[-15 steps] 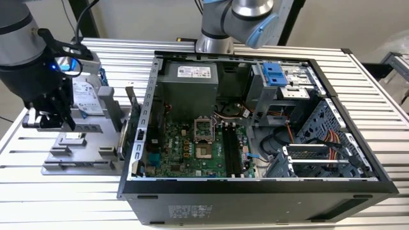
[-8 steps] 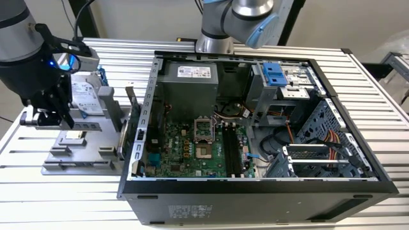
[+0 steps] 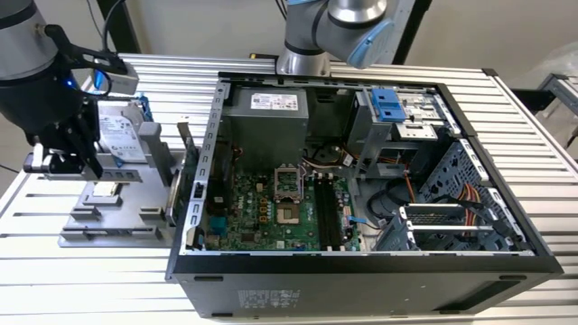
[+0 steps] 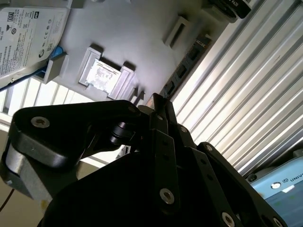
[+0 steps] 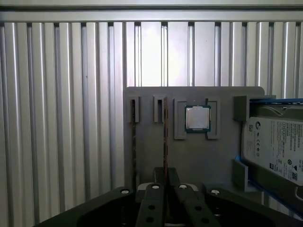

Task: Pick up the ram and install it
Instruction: 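Pick up the ram and move it above insertion slot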

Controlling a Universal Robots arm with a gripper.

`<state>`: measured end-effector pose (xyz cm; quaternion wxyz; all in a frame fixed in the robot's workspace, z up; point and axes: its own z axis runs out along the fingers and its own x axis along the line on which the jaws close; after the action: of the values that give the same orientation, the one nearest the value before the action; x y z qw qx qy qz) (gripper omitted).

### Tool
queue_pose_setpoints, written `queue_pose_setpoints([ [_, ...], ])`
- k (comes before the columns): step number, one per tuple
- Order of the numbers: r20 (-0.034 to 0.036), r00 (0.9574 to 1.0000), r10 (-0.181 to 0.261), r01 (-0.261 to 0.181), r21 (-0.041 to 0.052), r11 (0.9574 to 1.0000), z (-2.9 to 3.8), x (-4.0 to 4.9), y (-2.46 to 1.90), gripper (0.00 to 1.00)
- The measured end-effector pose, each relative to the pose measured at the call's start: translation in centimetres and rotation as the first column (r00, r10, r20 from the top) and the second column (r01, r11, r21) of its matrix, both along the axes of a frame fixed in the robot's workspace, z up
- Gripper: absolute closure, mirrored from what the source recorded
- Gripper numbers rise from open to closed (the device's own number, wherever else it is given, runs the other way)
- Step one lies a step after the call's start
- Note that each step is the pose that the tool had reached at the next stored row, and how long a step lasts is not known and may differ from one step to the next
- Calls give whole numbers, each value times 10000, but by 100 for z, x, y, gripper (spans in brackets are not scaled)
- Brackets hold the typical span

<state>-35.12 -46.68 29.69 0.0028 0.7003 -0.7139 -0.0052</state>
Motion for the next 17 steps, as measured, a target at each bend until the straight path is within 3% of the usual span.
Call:
queue_pose_setpoints([
  [17, -1, 10000, 19, -19, 0, 10000, 195, 0, 0, 100],
])
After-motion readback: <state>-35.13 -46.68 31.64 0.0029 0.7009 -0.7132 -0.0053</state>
